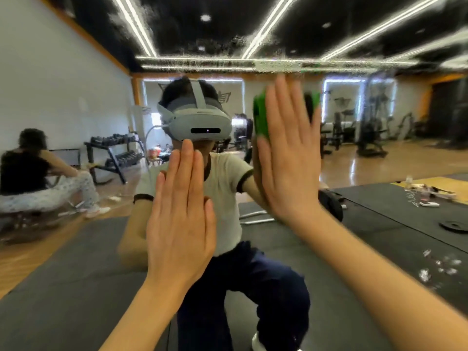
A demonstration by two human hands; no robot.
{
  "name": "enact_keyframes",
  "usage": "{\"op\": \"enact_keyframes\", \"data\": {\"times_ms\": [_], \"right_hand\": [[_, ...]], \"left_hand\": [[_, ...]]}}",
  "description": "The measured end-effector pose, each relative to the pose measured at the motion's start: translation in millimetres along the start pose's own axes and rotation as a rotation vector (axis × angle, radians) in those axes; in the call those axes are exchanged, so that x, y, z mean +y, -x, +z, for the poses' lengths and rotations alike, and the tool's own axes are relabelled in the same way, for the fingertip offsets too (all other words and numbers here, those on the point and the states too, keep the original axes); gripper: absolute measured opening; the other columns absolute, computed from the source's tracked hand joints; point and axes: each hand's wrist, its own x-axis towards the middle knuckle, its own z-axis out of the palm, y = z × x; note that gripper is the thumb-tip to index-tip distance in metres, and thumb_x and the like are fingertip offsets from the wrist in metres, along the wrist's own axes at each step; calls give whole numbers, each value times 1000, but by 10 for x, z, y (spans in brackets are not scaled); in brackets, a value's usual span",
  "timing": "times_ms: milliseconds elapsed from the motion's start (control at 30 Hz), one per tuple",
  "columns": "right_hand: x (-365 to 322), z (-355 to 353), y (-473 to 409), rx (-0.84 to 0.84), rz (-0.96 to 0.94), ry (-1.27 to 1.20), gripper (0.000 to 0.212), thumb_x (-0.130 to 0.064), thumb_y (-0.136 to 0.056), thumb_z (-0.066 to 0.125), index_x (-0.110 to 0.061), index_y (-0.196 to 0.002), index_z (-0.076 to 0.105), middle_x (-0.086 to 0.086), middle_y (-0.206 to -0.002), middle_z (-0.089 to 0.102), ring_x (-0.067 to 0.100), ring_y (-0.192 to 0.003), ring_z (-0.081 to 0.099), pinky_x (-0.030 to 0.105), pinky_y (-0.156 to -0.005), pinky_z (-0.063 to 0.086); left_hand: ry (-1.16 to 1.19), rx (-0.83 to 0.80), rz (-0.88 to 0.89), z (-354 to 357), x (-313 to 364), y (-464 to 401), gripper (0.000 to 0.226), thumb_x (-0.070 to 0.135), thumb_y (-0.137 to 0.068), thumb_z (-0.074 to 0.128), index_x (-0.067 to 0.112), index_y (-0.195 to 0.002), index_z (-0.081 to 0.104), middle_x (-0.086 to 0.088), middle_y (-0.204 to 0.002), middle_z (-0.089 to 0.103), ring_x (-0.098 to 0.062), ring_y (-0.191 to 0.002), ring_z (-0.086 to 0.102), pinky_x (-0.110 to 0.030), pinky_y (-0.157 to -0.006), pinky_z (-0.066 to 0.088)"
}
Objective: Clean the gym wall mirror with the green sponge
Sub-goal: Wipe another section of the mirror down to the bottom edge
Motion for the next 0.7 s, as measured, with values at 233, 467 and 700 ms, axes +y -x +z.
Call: {"op": "enact_keyframes", "data": {"times_ms": [233, 467, 700], "right_hand": [[191, -317, 1062, -291, -219, 77, 61, -25, -106, 38, -14, -160, 14, 3, -169, 8, 23, -155, 10, 43, -126, 1], [397, -169, -301, -7, 73, -11, 52, -19, -107, 34, 2, -154, 29, 21, -162, 26, 37, -152, 19, 54, -125, 9], [510, -502, 1337, -271, -114, 69, 52, -28, -111, 23, -17, -161, 14, -1, -170, 3, 18, -156, 5, 40, -126, 0]], "left_hand": [[18, -4, -12, -12, 13, -14, 63, 16, -101, 36, 0, -159, 16, -15, -168, 12, -22, -157, 4, -34, -128, -1], [67, -3, -13, 19, 224, -60, 70, 15, -99, 44, 2, -160, 13, -15, -169, 9, -26, -157, 3, -36, -128, -1], [44, -35, 203, 429, 741, -246, 73, 5, -95, 48, 3, -160, 15, -12, -169, 10, -24, -157, 8, -41, -128, 7]]}}
